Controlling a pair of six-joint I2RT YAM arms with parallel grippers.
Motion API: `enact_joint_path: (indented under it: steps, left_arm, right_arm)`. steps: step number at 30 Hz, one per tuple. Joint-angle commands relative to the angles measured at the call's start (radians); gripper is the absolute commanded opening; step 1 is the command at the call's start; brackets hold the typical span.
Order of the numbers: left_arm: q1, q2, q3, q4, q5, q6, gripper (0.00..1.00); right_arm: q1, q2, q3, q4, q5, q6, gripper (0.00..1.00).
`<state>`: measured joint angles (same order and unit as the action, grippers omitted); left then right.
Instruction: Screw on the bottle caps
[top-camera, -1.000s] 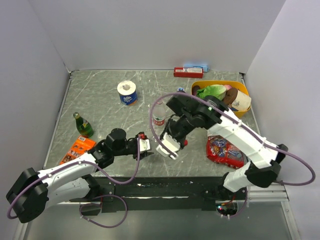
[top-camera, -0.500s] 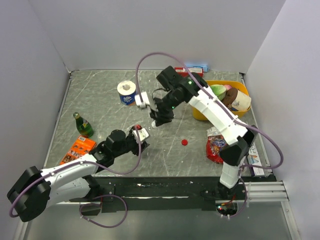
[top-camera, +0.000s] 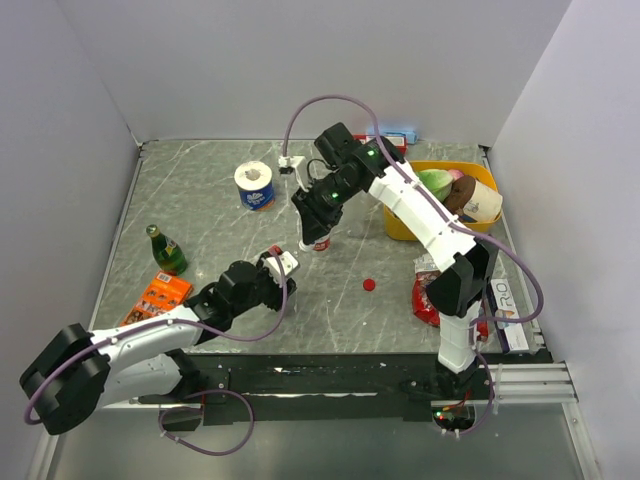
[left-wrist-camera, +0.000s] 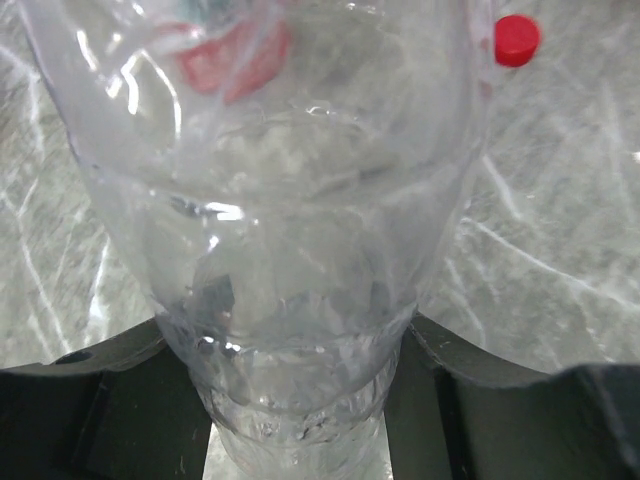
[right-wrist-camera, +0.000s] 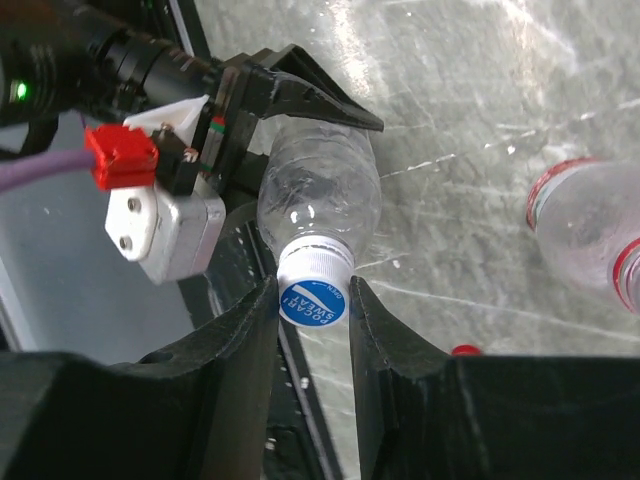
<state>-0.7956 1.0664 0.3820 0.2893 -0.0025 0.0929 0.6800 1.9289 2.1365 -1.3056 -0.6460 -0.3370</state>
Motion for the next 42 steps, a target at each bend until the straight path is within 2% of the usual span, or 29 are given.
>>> enact_joint_path:
  steps: [1,2,4,5,8,11,15,18,19,20,21,23,25,28,30,36,42]
  left_arm:
    - [0.004,0.017,0.103,0.209,-0.137,-0.042,0.01]
    - [0.003,0.023,0.107,0.208,-0.14,-0.042,0.01]
    - [0.002,0.027,0.12,0.192,-0.131,-0.045,0.01]
    - [0.002,0.027,0.121,0.168,-0.119,-0.045,0.01]
    - [0.003,0.029,0.13,0.101,-0.073,-0.05,0.01]
    - [0.006,0.029,0.126,0.053,-0.005,-0.03,0.01]
    - [0.004,0.03,0.107,-0.013,0.123,0.014,0.01]
    - [0.013,0.023,0.097,-0.044,0.26,0.083,0.01]
    - [0.019,0.012,0.094,-0.059,0.306,0.129,0.01]
    - [0.033,-0.012,0.092,-0.07,0.396,0.157,0.01]
    - [0.042,-0.025,0.093,-0.088,0.456,0.23,0.01]
    - [0.064,-0.04,0.113,-0.171,0.571,0.315,0.01]
    - [0.082,-0.036,0.133,-0.263,0.62,0.428,0.01]
    - [0.102,-0.005,0.182,-0.389,0.694,0.566,0.01]
    - [0.105,0.023,0.218,-0.423,0.72,0.622,0.01]
    - [0.105,0.064,0.279,-0.483,0.762,0.66,0.01]
    - [0.105,0.087,0.32,-0.513,0.773,0.682,0.01]
  right_arm:
    - [0.02,-0.002,-0.052,-0.142,-0.041,0.153,0.1]
    - [0.016,0.002,-0.047,-0.144,-0.04,0.153,0.12]
    - [0.003,0.007,0.012,-0.144,-0.009,0.156,0.23]
    - [-0.006,0.016,0.054,-0.147,0.0,0.153,0.35]
    - [-0.051,0.015,0.222,-0.165,0.042,0.147,0.52]
    - [-0.111,-0.045,0.264,-0.158,0.005,0.119,0.59]
    - [-0.201,-0.143,0.218,-0.104,-0.092,0.061,0.61]
    - [-0.209,-0.263,0.081,-0.098,-0.229,-0.196,0.61]
    - [-0.2,-0.342,-0.02,-0.107,-0.259,-0.42,0.61]
    - [-0.188,-0.388,-0.082,-0.09,-0.245,-0.521,0.61]
    - [-0.15,-0.439,-0.218,-0.052,-0.219,-0.598,0.61]
    - [-0.114,-0.58,-0.347,0.026,-0.172,-0.779,0.63]
    - [-0.05,-0.689,-0.508,0.107,-0.101,-0.978,0.63]
    - [0.013,-0.778,-0.667,0.221,-0.058,-1.144,0.67]
    - [0.038,-0.789,-0.711,0.252,-0.047,-1.223,0.67]
    - [0.115,-0.734,-0.696,0.223,-0.073,-1.339,0.67]
    - [0.15,-0.676,-0.658,0.091,-0.093,-1.487,0.65]
